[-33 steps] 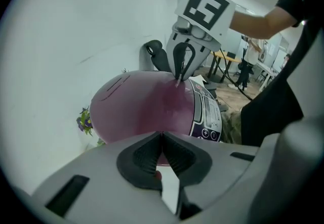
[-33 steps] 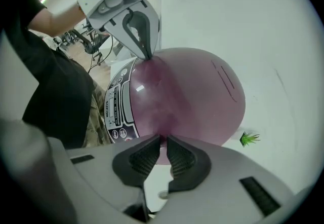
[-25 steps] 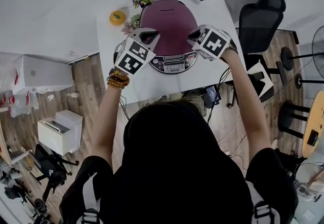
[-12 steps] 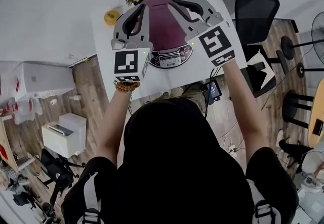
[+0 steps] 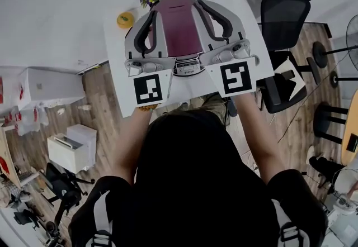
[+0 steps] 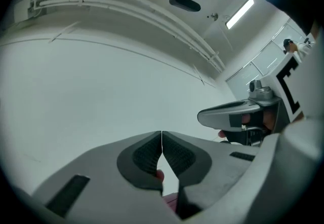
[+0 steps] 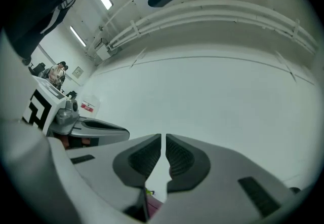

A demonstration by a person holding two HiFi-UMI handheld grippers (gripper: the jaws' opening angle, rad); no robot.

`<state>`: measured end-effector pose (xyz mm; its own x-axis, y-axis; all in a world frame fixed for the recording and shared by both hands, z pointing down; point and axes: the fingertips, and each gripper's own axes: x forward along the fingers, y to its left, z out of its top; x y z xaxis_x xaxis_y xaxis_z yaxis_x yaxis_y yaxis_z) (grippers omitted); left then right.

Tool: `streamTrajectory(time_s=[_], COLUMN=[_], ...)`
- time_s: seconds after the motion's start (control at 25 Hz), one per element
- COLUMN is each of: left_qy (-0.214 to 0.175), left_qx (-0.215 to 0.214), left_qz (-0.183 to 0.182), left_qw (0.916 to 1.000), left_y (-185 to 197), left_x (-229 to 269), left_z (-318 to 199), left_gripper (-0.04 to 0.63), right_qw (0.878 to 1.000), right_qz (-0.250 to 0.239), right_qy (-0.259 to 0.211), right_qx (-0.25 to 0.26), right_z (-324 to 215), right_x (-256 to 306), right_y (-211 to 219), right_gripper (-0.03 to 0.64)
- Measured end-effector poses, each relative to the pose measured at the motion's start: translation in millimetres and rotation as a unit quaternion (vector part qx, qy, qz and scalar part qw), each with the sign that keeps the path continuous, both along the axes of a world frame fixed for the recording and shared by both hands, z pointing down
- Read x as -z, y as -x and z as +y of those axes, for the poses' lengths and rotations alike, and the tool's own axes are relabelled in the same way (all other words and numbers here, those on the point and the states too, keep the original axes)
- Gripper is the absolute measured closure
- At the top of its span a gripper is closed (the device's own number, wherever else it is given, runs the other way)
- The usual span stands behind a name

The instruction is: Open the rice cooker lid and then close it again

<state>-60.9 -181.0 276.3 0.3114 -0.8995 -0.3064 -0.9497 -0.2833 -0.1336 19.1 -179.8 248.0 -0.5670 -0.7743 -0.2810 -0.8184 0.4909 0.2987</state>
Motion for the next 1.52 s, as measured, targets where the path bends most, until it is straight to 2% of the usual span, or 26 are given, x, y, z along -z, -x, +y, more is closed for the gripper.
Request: streamTrajectory(time_s=[0.36, 0.92, 1.36, 1.52], left_qy=[0.021, 0.056, 0.086, 0.096], left_qx=[-0.004, 0.012, 0.011, 0.007], left_qz=[0.013, 0.003, -0.008, -0.013], left_qw=[0.9997, 0.9983, 0.9962, 0.9953], left_y=[-2, 8, 9, 5], left_x=[-27, -77, -115, -125], left_z=[10, 13, 12, 16], left_gripper=[0.571, 0.571, 0.571, 0.571], right_qw=[0.997, 0.996, 0.995, 0.993], right_qz=[-0.043, -0.045, -0.029, 0.023], right_qy=[0.002, 0.061, 0.090, 0.108], right_qx=[-0.060, -0.055, -0.043, -0.039], right_z=[26, 28, 26, 29], right_x=[-27, -87, -125, -146], right_y=[2, 19, 24, 23], right_gripper=[0.574, 0.583, 0.584, 0.588])
